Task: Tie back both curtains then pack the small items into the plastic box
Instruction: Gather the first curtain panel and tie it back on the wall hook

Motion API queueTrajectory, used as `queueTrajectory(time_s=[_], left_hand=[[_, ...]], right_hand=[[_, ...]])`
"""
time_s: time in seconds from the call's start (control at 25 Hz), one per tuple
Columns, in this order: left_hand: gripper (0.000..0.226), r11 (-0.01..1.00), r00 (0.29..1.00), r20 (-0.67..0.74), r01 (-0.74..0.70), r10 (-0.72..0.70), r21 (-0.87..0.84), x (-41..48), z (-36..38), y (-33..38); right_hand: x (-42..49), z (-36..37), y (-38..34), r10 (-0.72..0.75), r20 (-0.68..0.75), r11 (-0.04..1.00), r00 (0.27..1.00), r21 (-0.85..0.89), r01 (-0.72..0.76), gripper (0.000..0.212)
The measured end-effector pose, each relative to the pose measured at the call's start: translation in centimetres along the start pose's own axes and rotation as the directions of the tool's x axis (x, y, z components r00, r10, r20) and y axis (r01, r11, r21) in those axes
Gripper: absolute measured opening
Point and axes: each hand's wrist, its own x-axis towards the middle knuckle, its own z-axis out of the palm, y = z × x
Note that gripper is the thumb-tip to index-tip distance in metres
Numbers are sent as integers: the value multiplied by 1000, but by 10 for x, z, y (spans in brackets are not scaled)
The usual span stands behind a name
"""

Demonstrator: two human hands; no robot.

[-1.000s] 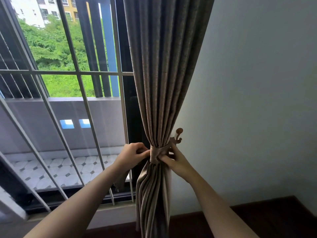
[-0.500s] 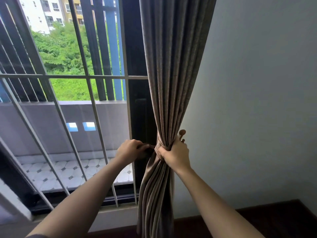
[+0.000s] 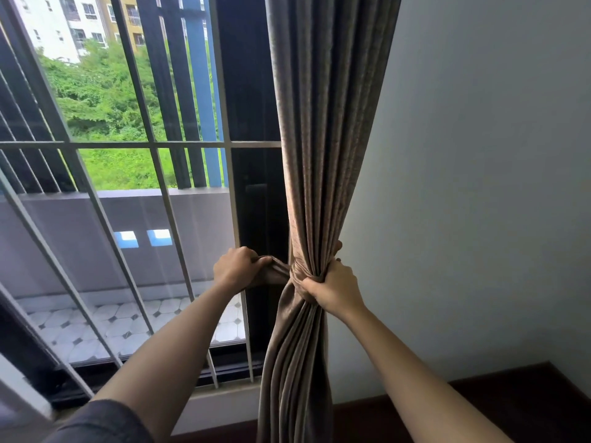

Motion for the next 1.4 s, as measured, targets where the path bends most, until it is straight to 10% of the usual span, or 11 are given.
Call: queueTrajectory(time_s=[0.56,1.4], left_hand=[[30,984,977,136,-174,167,38,-82,-48,17],[31,796,910,-206,-414,359,-442,-151,48,82]], right_hand=[[3,-15,-4,14,72,987,997,-161,-2,40],[20,-34,-16,6,231,980,973,-196,41,29]])
